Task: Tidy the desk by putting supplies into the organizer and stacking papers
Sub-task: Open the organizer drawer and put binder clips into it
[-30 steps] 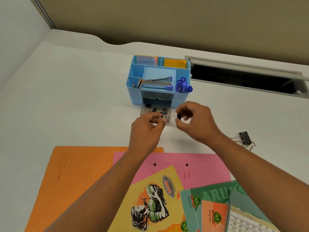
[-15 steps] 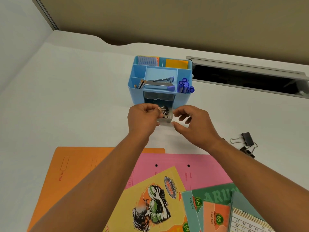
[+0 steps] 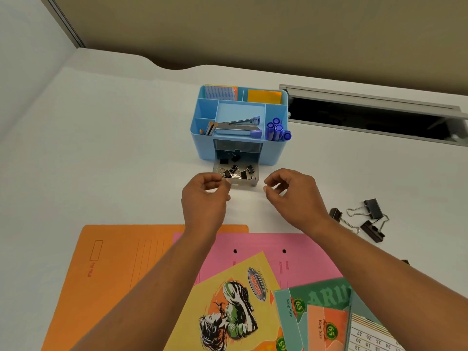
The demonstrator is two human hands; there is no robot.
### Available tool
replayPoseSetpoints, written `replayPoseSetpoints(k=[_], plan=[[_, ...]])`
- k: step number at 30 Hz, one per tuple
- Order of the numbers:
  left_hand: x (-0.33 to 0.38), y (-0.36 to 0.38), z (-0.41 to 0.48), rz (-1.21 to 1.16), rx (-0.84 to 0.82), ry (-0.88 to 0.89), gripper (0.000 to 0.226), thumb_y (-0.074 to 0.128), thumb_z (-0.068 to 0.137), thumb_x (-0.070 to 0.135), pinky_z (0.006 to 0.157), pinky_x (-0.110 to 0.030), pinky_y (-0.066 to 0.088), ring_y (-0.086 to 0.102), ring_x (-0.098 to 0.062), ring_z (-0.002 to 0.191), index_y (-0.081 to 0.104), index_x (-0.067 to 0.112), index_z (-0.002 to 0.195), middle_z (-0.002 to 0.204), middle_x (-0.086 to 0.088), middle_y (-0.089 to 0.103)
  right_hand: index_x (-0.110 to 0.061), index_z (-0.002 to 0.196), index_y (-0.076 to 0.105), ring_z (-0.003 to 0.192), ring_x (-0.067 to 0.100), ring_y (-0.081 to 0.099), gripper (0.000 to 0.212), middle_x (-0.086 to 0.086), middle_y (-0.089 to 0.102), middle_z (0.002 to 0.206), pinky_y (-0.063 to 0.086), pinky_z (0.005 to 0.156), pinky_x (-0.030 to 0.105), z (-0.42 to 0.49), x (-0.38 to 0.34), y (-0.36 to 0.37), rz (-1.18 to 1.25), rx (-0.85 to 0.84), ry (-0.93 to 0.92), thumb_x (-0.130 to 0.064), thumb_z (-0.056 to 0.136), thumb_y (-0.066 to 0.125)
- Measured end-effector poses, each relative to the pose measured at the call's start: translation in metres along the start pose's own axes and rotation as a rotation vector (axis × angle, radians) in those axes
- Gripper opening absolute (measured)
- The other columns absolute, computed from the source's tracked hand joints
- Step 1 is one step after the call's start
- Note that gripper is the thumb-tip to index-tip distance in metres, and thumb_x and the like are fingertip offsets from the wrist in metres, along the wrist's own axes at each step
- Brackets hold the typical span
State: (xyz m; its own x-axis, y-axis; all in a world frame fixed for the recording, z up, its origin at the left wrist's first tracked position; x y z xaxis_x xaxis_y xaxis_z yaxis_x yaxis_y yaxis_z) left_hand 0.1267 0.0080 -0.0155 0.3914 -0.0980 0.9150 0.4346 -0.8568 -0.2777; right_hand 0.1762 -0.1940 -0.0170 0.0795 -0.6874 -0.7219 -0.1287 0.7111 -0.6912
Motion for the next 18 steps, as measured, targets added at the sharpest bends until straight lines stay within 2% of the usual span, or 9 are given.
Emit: replayPoseSetpoints(k=[3, 5, 9, 13, 18], plan=[[-0.012, -0.004, -0.002, 0.016, 0.032, -0.029, 0.013, 0.072, 0.085, 0.024, 0.076, -0.042, 0.058, 0.069, -0.019, 0.085, 0.065, 0.023, 0.095, 0.094, 0.006, 0.068, -0.025, 0.088, 0.068, 0.071, 0.003, 0.062, 0.004, -0.019, 0.064, 0.081, 0.054, 0.070, 0.024, -0.003, 0.005, 0.004, 0.054, 0.025, 0.072, -0.029, 0.086, 0.070], [-0.018, -0.002, -0.002, 0.019, 0.006, -0.068, 0.011, 0.070, 0.085, 0.024, 0.075, -0.040, 0.056, 0.068, -0.020, 0.090, 0.065, 0.023, 0.094, 0.097, 0.005, 0.067, -0.026, 0.086, 0.069, 0.070, 0.003, 0.061, 0.007, -0.019, 0.065, 0.080, 0.053, 0.069, 0.024, -0.007, 0.005, 0.008, 0.065, 0.020, 0.084, -0.033, 0.087, 0.068], [-0.020, 0.014, -0.005, 0.077, -0.168, -0.127, 0.016, 0.068, 0.089, 0.023, 0.066, -0.027, 0.050, 0.068, -0.014, 0.083, 0.065, 0.019, 0.104, 0.098, 0.002, 0.068, -0.029, 0.094, 0.070, 0.072, 0.003, 0.060, 0.010, -0.018, 0.066, 0.089, 0.053, 0.071, 0.026, -0.013, -0.003, 0.022, -0.004, -0.050, 0.038, -0.035, 0.088, 0.065], [-0.016, 0.019, -0.005, 0.062, -0.237, -0.132, 0.030, 0.066, 0.090, 0.021, 0.065, -0.026, 0.049, 0.067, -0.013, 0.081, 0.060, 0.019, 0.119, 0.087, 0.004, 0.068, -0.028, 0.110, 0.070, 0.075, 0.004, 0.057, 0.023, -0.015, 0.066, 0.095, 0.053, 0.078, 0.030, -0.012, -0.008, 0.031, -0.052, -0.060, -0.007, -0.033, 0.088, 0.064], [-0.011, 0.023, 0.000, 0.066, -0.259, -0.123, 0.036, 0.065, 0.090, 0.022, 0.068, -0.026, 0.049, 0.067, -0.010, 0.080, 0.058, 0.017, 0.125, 0.086, 0.006, 0.067, -0.030, 0.119, 0.067, 0.073, 0.005, 0.055, 0.031, -0.015, 0.066, 0.093, 0.054, 0.079, 0.033, -0.007, -0.011, 0.035, -0.082, -0.048, -0.023, -0.034, 0.089, 0.061]])
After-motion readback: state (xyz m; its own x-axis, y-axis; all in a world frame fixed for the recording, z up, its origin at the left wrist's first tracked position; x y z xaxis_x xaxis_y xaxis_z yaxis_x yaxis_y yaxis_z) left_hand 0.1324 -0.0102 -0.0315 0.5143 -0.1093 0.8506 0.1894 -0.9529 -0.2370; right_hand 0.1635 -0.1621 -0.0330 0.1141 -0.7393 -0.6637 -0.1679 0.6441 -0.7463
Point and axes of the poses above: each hand's wrist, its own z-axis towards the middle knuckle, its own y-axis out of the palm, x = y × z, the point moved 7 cm from there along z, towards the middle knuckle
